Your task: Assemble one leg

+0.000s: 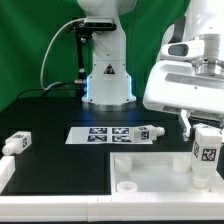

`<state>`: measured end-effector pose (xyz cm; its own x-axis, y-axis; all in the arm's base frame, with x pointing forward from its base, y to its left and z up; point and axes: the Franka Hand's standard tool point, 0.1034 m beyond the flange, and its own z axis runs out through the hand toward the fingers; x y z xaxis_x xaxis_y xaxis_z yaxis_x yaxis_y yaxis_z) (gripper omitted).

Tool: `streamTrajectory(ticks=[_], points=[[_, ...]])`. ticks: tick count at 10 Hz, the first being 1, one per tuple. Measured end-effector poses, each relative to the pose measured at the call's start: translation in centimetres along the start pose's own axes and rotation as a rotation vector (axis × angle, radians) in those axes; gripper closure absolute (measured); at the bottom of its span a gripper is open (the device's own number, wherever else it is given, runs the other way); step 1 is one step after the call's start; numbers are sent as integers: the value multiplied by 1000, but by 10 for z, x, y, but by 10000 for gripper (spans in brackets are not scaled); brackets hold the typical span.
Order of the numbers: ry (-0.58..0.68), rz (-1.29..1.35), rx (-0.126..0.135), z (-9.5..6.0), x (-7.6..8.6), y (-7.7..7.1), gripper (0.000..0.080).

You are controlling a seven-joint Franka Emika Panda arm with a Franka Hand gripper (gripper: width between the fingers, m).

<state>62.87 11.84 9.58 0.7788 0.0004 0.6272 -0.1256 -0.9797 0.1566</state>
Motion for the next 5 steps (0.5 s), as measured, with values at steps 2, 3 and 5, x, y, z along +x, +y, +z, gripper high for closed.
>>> streamTrajectory(ticks=[2, 3, 5], points=[[-6, -12, -8, 4, -6, 1, 505], [-6, -14, -9, 5, -6, 1, 505], [-13, -21, -5, 6, -13, -3, 505]])
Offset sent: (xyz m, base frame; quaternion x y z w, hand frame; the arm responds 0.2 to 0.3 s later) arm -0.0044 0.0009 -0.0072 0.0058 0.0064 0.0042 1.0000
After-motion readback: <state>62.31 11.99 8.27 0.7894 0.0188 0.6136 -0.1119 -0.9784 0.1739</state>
